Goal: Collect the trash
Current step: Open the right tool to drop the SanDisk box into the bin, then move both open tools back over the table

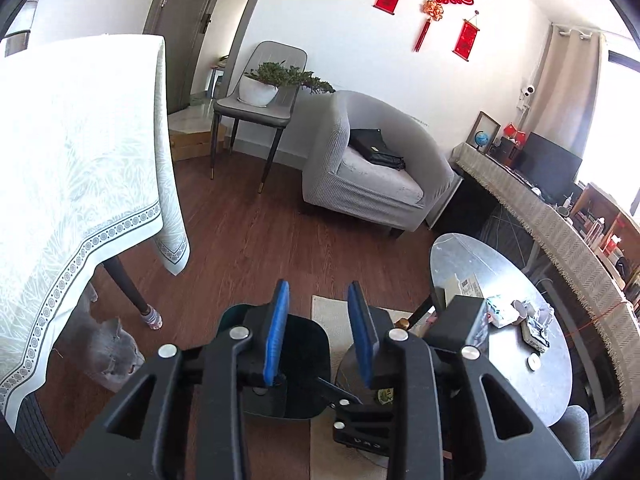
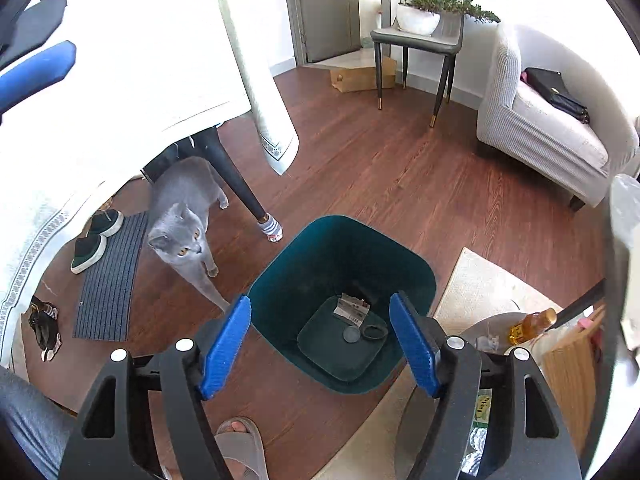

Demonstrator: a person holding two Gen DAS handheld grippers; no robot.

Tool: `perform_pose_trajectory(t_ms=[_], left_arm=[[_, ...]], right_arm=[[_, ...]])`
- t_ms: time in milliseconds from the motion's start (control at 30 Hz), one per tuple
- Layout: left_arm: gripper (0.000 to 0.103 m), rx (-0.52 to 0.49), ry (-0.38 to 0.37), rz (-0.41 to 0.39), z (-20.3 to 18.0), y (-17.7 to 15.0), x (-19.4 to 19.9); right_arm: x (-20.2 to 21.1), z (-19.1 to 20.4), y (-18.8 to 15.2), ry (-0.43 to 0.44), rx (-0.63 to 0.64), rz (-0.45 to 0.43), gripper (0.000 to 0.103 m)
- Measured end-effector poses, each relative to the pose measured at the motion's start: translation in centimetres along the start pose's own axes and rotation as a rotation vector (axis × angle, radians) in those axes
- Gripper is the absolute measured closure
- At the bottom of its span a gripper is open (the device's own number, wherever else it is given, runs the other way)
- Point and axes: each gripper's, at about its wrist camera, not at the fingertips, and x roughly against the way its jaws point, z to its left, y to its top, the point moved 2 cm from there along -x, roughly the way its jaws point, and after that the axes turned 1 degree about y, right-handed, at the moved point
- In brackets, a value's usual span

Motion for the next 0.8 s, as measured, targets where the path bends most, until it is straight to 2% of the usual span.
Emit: perform_pose_trajectory(t_ms=[200, 300, 367, 467, 667, 800], left_arm=[[0.057, -0.030, -0.012, -0.012, -2.2, 0.2, 0.2], [0.049, -0.065, -0.014, -0.001, -3.9, 0.0, -0.5], [0.046, -0.099, -0.005, 0.002, -5.4, -0.3, -1.0], [0.043, -0.133, -0.033, 0.018, -7.7, -0.7, -2.1], [0.040, -0.219, -0.062, 0.050, -12.1, -2.1, -4.4], [0.040, -0.258, -0.084, 0.064, -14.3, -2.7, -5.6]], right_arm=[[7.4, -2.2, 0.2, -0.027, 0.007, -0.087, 0.032], [11.0, -4.4, 0.5, -0.065, 0.010, -0.132, 0.032], [13.3, -6.2, 0.9, -0.093, 0.003, -0.161, 0.032], [16.4, -9.0, 0.8, -0.132, -0.016, -0.190, 0.032], [19.8, -14.7, -1.4, -0.226, -0.084, -0.241, 0.031], [20.2, -17.4, -3.7, -0.254, -0.119, -0.222, 0.031]])
